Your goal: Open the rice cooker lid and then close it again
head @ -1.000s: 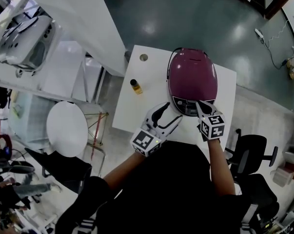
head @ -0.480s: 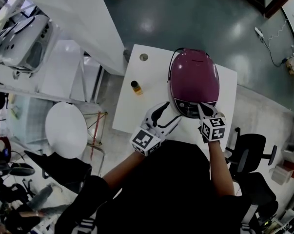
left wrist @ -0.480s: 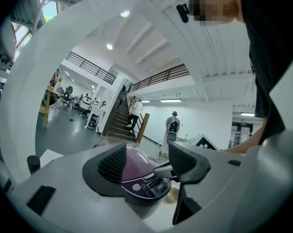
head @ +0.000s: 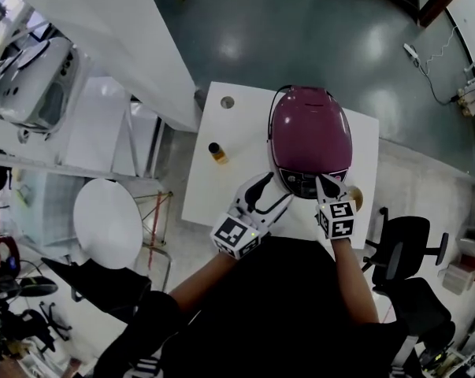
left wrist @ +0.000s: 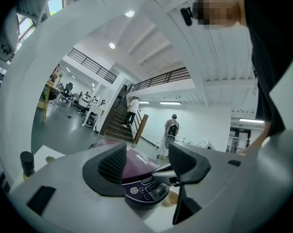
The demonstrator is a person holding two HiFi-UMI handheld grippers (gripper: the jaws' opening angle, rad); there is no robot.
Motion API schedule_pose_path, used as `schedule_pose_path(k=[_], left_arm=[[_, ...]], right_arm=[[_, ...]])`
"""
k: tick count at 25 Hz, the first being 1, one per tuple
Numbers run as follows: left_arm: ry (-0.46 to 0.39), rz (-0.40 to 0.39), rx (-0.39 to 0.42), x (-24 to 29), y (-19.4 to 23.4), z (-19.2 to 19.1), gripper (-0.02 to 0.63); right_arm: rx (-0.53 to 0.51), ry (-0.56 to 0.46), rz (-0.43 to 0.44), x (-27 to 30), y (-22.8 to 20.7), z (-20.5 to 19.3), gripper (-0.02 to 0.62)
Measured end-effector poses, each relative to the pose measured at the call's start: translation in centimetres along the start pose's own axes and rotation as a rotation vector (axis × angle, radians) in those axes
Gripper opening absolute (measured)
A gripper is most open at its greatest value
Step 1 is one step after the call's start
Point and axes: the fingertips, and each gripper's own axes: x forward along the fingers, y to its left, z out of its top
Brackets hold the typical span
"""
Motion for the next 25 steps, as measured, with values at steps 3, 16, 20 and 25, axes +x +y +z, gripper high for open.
schedule_pose_path(k=[3, 16, 20, 25], left_arm=[[-0.001, -0.008, -0.002, 0.2, -0.3, -0.2, 0.247], [0.000, 0.019, -0.016, -1.3, 0.3, -0.5, 0.247], [-0.001, 0.037, -0.015, -1.7, 0.2, -0.1, 0.248], [0.001, 0.057, 0.002, -1.7, -1.2, -0.1, 0.247]], right_arm=[[0.005, -0.004, -0.016, -0.4, -0.4, 0.0, 0.000], [0.010, 0.001, -0.010, 0.2, -0.3, 0.4, 0.000], [0.023, -0.006, -0.002, 0.4, -0.2, 0.5, 0.000], [0.062, -0.014, 0.025, 0.6, -0.4, 0.3, 0.000]])
